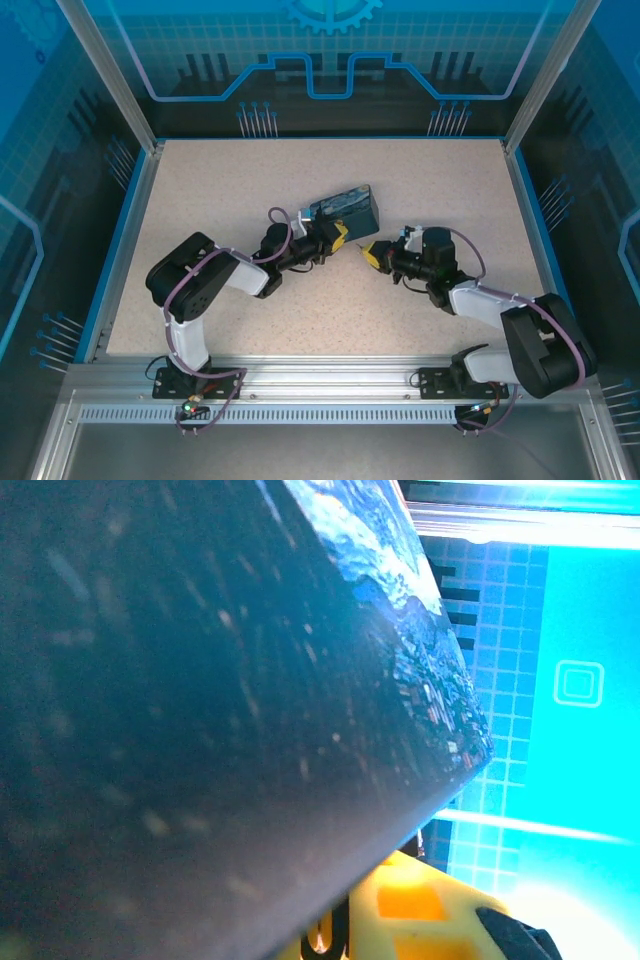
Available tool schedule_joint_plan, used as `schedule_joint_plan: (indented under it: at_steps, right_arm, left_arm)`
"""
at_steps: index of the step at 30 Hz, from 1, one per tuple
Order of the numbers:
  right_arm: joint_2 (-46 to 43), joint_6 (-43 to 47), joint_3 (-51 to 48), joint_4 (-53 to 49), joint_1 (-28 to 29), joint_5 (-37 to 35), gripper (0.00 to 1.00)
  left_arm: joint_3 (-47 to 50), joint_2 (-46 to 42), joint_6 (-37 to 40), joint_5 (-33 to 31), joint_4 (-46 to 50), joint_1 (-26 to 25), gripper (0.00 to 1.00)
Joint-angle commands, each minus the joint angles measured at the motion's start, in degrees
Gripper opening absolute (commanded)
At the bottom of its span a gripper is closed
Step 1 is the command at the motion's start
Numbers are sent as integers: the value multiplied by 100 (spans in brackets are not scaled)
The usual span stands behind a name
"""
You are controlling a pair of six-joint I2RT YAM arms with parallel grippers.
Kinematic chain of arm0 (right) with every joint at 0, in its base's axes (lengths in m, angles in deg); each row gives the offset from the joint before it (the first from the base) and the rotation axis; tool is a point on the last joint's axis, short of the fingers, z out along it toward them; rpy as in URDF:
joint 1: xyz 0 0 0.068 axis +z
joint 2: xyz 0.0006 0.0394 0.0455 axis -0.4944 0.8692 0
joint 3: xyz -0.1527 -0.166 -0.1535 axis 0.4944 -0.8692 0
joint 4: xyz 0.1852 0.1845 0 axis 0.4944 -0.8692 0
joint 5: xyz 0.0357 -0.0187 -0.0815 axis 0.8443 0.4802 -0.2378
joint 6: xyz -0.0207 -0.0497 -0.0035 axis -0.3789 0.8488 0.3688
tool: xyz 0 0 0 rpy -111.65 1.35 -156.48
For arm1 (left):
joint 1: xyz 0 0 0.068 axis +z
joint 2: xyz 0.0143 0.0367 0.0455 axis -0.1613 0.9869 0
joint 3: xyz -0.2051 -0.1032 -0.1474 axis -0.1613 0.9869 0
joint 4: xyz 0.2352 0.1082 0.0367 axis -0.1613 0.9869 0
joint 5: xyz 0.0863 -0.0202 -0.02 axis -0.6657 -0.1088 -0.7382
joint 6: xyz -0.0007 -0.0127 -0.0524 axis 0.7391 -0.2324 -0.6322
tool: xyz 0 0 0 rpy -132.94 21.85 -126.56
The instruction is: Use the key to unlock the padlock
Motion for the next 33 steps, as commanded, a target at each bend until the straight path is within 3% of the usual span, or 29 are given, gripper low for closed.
schedule_joint_plan:
  at_steps: [1, 33]
  right_arm:
    - [122, -69, 190, 238, 105, -113, 0]
    - [707, -92, 694, 420, 220, -202, 0]
  left_arm:
    - [-39, -175, -149, 6, -570, 43, 0]
    - [-100, -61, -229, 59, -681, 43, 0]
